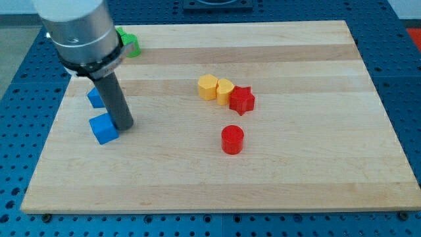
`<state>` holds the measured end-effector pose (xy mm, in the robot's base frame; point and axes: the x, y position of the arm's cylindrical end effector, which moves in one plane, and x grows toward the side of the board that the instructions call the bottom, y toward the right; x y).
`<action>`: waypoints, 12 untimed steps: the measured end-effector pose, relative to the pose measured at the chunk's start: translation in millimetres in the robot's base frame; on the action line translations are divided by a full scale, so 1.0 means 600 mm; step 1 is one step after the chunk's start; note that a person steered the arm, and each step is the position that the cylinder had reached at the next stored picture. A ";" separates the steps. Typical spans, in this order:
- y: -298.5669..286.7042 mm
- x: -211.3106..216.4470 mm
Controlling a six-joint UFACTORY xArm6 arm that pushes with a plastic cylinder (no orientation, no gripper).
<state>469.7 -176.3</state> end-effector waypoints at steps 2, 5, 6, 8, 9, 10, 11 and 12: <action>0.054 0.046; -0.046 0.094; -0.046 0.030; -0.061 0.027; -0.061 0.026; -0.061 0.007; -0.061 0.008; -0.061 0.013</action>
<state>477.2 -213.1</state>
